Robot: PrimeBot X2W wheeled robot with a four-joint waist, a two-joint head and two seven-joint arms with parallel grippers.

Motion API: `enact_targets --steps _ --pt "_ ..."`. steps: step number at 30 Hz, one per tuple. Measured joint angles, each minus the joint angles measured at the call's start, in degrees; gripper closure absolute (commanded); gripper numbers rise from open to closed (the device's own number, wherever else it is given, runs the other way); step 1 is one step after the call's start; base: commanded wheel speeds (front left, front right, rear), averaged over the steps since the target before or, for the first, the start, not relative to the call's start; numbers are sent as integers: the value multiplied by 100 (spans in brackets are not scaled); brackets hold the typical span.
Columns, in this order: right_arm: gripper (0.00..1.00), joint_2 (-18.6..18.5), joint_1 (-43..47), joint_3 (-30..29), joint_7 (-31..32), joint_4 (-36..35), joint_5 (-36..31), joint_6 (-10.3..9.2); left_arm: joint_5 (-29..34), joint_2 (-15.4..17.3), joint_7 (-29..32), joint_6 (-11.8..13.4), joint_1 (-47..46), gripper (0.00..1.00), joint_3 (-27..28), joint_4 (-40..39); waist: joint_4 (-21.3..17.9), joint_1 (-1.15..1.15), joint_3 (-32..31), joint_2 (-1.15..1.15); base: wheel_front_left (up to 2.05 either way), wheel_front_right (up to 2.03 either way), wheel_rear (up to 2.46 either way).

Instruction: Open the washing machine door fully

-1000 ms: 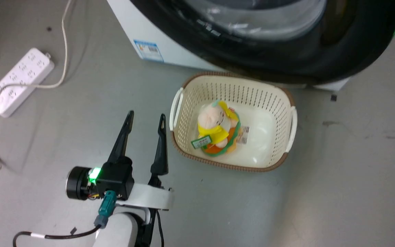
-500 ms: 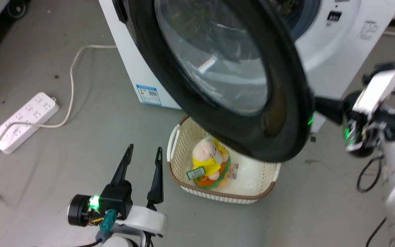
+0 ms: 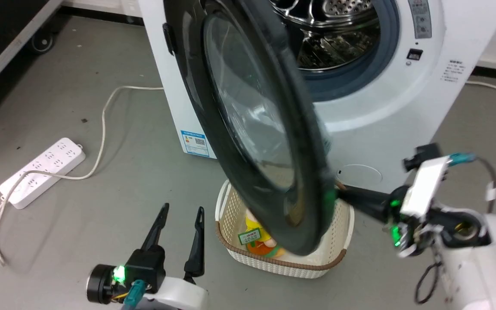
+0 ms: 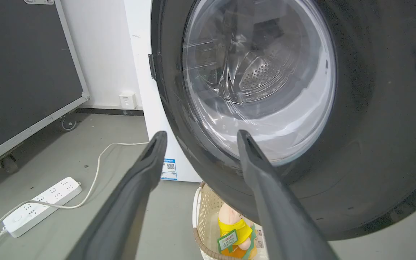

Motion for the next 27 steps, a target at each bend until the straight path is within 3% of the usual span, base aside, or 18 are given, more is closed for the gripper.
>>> enact_targets --steps 7,14,15,19,20,21,24,27 --pt "100 27 561 1091 -409 -569 486 0 -209 -1 1 -71 149 0 -140 2 118 0 -124 0 0 0 0" --pt "100 42 769 1601 -999 -475 964 0 -208 -1 0 -79 377 0 -207 22 98 0 -319 0 0 0 0" --pt "0 48 770 1515 -1580 -468 799 0 -208 -2 0 -88 466 0 -177 48 17 0 -418 0 0 0 0" --pt "0 -130 848 1321 -2602 -856 191 0 -208 -1 0 -125 468 0 -46 24 -139 0 -546 0 0 0 0" --pt "0 -414 974 1345 -3232 -1266 -326 0 -207 -3 0 -129 469 0 11 14 -229 1 -599 0 0 0 0" --pt "0 -414 974 1345 -3232 -1266 -326 0 -207 -3 0 -129 469 0 11 14 -229 1 -599 0 0 0 0" --pt "0 -1040 1239 1591 -4507 -1869 -1507 1 -207 -3 0 -148 470 0 135 -26 -380 0 -671 0 0 0 0" --pt "0 -1631 1500 1826 -5920 -1861 -3190 2 -209 -2 0 -176 478 0 260 -56 -546 0 -737 0 0 0 0"
